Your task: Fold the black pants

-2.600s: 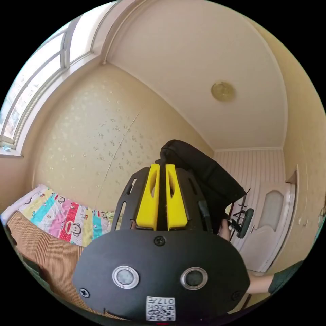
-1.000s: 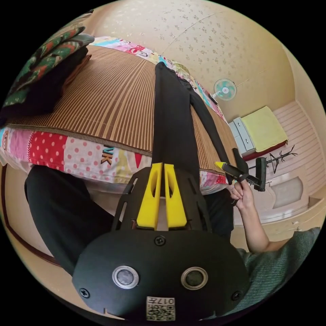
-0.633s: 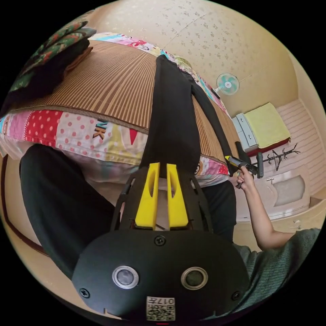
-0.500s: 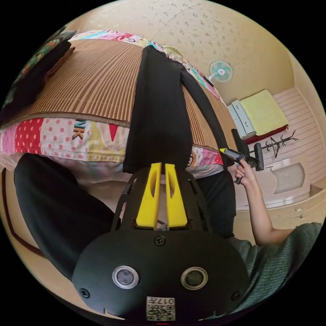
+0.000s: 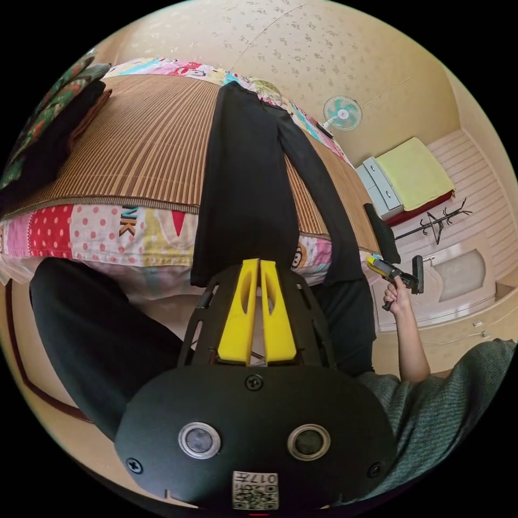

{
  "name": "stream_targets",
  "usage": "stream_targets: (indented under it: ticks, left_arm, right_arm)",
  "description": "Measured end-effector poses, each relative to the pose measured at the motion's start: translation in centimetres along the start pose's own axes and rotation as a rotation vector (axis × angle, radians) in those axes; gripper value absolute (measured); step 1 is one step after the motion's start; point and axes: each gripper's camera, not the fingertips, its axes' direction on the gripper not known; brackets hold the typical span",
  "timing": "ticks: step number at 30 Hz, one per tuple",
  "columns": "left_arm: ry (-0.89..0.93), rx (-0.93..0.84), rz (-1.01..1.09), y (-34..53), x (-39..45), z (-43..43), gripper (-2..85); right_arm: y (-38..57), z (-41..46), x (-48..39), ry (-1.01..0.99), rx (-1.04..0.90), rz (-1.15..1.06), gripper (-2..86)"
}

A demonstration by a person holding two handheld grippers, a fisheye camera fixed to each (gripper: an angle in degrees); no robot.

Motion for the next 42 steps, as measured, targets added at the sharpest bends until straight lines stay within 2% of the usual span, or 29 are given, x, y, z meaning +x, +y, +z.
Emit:
stream_targets:
  ticks: [1, 3, 8, 10, 13, 14, 16, 18, 21, 24, 25, 28, 30, 31, 34, 37, 39, 42]
  left_arm:
    - [0.001, -0.001, 0.01, 0.1, 0.2, 0.0, -0.9]
    - [-0.003, -0.011, 0.042, 0.3, 0.9, 0.4, -0.9]
    - [0.018, -0.045, 0.079, 0.5, 2.6, 0.9, -0.7]
    - [0.046, -0.036, 0.101, 0.7, 3.1, 0.3, -0.6]
    - [0.17, -0.055, 0.163, 0.5, 3.8, -0.7, -0.3]
    - [0.282, -0.117, 0.198, -0.2, 4.2, -0.4, 0.2]
    - [0.425, -0.189, 0.225, -1.4, 4.9, 0.1, 3.6]
    - [0.512, -0.168, 0.256, -3.3, 6.3, 0.0, 8.4]
    - [0.507, -0.143, 0.213, -7.2, 7.9, 0.0, 18.5]
    - [0.521, -0.135, 0.207, -10.5, 9.3, 0.2, 19.8]
    - [0.506, -0.142, 0.201, -11.0, 9.6, 0.3, 19.4]
    - [0.298, -0.234, 0.191, -12.7, 10.5, 1.8, 14.8]
    - [0.17, -0.341, 0.213, -13.4, 10.6, 3.9, 6.0]
    - [0.162, -0.357, 0.219, -13.5, 10.4, 4.2, 3.2]
    - [0.312, -0.252, 0.27, -13.7, 9.6, 1.6, 1.2]
    - [0.508, -0.011, 0.292, -12.5, 6.7, -4.3, 0.3]
    - [0.584, 0.106, 0.127, -10.6, 1.0, -7.3, -0.4]
    - [0.485, 0.171, -0.105, -7.2, -6.8, -8.3, -0.7]
  right_arm:
    - [-0.1, 0.8, 1.1, 0.069, -0.062, 0.036, 9.2]
    - [-0.3, 3.2, 2.2, 0.055, -0.175, 0.019, 9.9]
    - [0.7, 2.8, 2.6, 0.033, -0.178, -0.016, 4.0]
    - [1.7, 0.9, 3.0, -0.098, -0.131, 0.002, 2.7]
    - [3.3, -3.8, 0.9, -0.209, 0.057, -0.035, 2.0]
    - [3.4, -4.4, -0.1, -0.232, 0.084, -0.064, 1.9]
    - [2.8, -4.3, -5.6, -0.315, 0.055, -0.246, 1.6]
    - [2.5, -2.5, -10.3, -0.332, -0.031, -0.372, 1.5]
    - [2.5, 1.3, -15.8, -0.305, -0.133, -0.48, 1.4]
    - [2.8, 4.6, -19.0, -0.275, -0.187, -0.498, 1.5]
    - [3.0, 5.7, -20.0, -0.269, -0.212, -0.504, 1.5]
    - [3.9, 7.9, -21.7, -0.277, -0.263, -0.527, 1.6]
    - [4.4, 8.5, -22.0, -0.265, -0.279, -0.528, 1.7]
    - [4.7, 8.7, -21.8, -0.251, -0.289, -0.522, 1.7]
    - [5.1, 7.6, -20.1, -0.312, -0.285, -0.495, 1.5]
    - [5.2, 5.1, -17.1, -0.482, -0.235, -0.456, 1.1]
    - [5.2, 4.4, -15.3, -0.472, -0.223, -0.41, 1.0]
    - [4.7, 5.0, -12.9, -0.325, -0.264, -0.336, 1.4]
